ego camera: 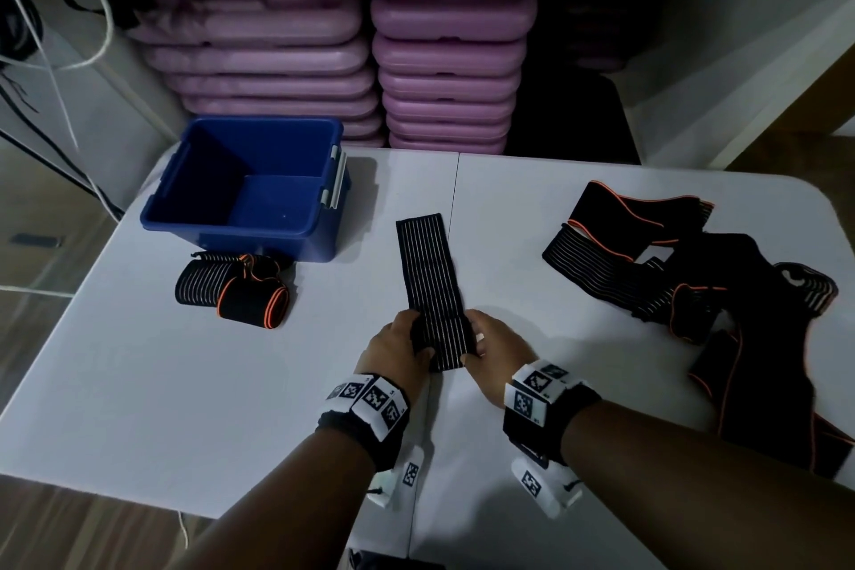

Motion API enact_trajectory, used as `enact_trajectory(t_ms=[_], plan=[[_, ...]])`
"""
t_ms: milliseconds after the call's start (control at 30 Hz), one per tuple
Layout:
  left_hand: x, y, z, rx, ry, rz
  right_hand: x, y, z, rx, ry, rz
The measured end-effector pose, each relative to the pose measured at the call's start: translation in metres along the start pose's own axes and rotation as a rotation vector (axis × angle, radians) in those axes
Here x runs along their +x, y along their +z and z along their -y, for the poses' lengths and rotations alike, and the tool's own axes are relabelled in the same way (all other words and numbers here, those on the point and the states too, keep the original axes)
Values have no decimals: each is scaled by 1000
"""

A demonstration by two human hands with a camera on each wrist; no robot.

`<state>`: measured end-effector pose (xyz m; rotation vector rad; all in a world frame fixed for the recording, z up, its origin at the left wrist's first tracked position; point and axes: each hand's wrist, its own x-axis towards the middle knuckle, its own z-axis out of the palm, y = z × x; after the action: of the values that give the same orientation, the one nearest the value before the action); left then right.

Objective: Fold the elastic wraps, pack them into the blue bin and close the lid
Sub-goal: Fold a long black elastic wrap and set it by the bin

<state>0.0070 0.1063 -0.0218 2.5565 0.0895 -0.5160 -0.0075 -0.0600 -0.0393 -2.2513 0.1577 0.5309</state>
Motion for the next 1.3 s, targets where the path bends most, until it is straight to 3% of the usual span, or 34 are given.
enact_trajectory(t_ms=[133,267,400,500,667,900,1133,1300], plan=[[1,4,3,20,44,-43,2,1,-1,-137,-34,45],[-3,8,4,255,225,-49,3,1,3,-224,-138,59],[-7,7,8,440,337,1,1,-6,4,-570,-301,117],[-5,4,8,543,358,6,7,-16,4,-751,-343,174],[-1,-1,1,519,373,6,12,-19,7,-779,-403,115],[-27,-10,5,279,387,217,-15,-12,-7,-660,-449,192],[-20,-7,12,265,302,262,-4,-7,-15,-579,-305,279],[11,-14,7,346,280,403,16,-8,-10,-556,-181,331]])
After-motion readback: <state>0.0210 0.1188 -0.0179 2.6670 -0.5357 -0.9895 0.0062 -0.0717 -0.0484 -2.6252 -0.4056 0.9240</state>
